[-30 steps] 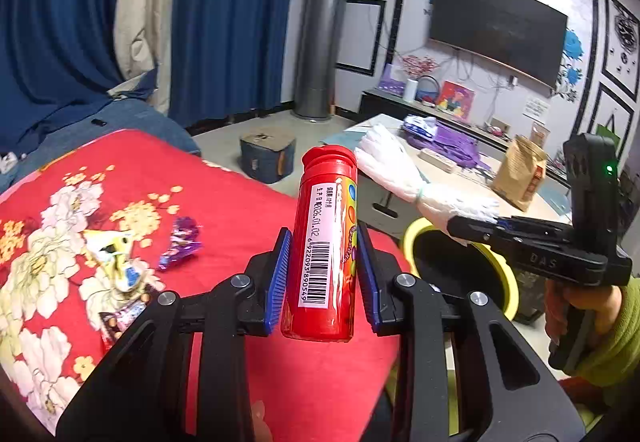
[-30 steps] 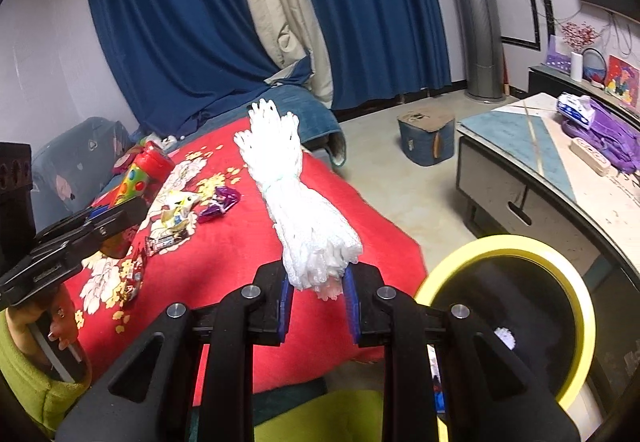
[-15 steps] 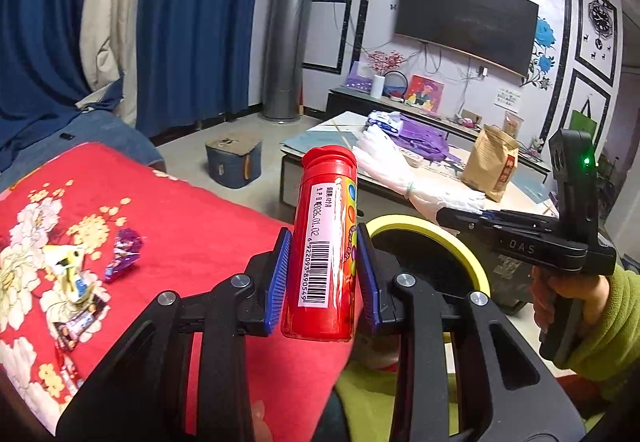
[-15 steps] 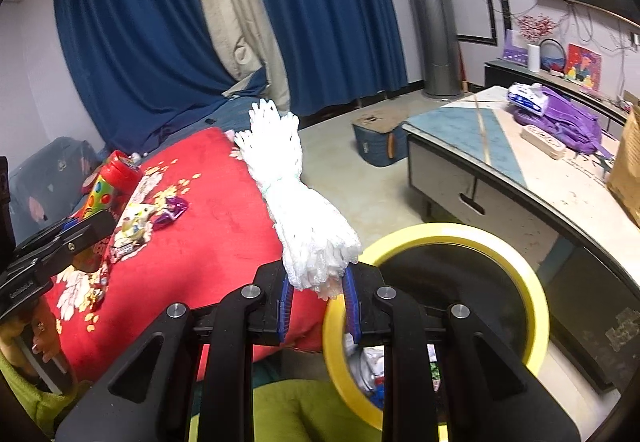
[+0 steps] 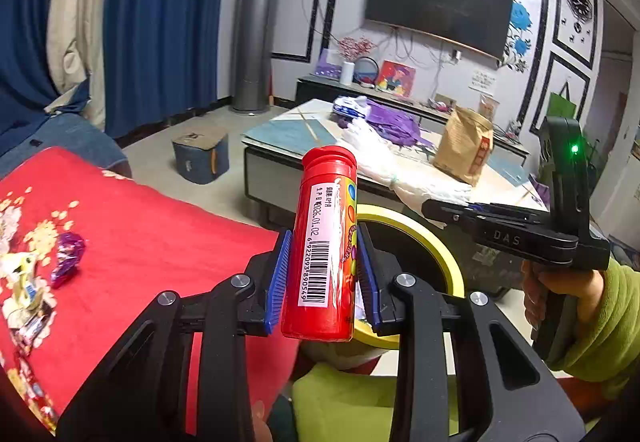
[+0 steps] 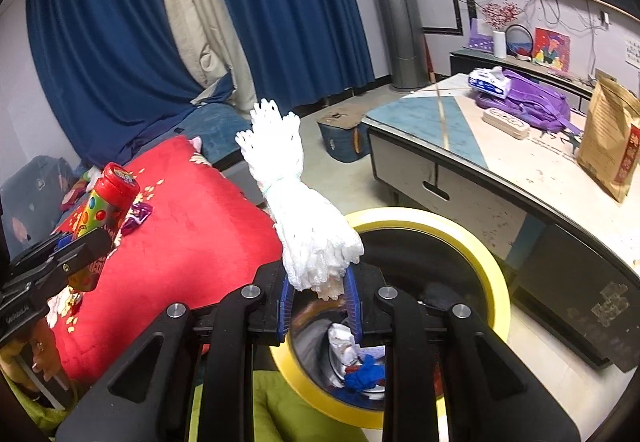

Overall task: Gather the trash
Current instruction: 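Carry the red can and white glove over the yellow bin, then open both tools to drop the can and glove into the bin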

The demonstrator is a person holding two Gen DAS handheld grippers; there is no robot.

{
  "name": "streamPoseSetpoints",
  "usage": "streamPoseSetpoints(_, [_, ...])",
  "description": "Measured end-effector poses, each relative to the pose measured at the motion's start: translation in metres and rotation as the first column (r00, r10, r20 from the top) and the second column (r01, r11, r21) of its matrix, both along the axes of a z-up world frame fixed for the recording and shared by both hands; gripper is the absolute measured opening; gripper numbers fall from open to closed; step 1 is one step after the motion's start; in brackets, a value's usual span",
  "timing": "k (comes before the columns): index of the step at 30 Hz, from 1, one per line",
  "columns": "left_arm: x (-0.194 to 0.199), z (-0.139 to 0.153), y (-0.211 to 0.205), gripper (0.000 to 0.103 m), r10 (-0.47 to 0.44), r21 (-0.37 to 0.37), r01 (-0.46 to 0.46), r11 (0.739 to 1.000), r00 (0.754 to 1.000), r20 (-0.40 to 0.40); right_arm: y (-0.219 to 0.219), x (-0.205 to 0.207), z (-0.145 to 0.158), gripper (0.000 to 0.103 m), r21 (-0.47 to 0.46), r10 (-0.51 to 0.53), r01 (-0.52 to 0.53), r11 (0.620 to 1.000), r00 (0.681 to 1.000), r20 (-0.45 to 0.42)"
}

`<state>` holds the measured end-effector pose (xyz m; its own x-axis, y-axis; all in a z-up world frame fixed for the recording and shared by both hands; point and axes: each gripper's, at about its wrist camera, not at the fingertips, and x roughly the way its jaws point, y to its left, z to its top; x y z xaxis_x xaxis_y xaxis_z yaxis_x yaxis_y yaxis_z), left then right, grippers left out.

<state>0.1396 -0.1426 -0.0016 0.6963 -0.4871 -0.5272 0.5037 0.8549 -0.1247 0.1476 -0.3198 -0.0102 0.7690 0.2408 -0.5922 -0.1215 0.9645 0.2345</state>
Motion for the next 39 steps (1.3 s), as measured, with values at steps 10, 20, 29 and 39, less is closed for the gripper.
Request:
streamPoseSetpoints(10, [0.009,-0.014,-0.037,0.025,-0.08,0.028,0.081,0.996,0.997,-0.024,-0.027,-0.005,-0.018,0.022,0.007,-0.062,0.063,0.998,0.997,-0.045])
streamPoseSetpoints(20, [0.024,-0.029,-0.064,0.025,-0.136,0.045,0.138,0.989,0.989,-0.056,-0.051,-0.008,-0.037,0.023,0.019,-0.125,0.127,0.992,0.988,-0.095])
streamPoseSetpoints(29, [0.031,-0.05,-0.08,0.025,-0.178,0.06,0.185,0.981,0.979,-0.101,-0.067,-0.006,-0.049,0.024,0.043,-0.169,0.176,0.983,0.976,-0.137])
streamPoseSetpoints(39, [0.042,-0.065,-0.094,0.025,-0.181,0.081,0.194,0.978,0.973,-0.145,-0.074,-0.004,-0.057,0.031,0.067,-0.206,0.219,0.973,0.965,-0.164])
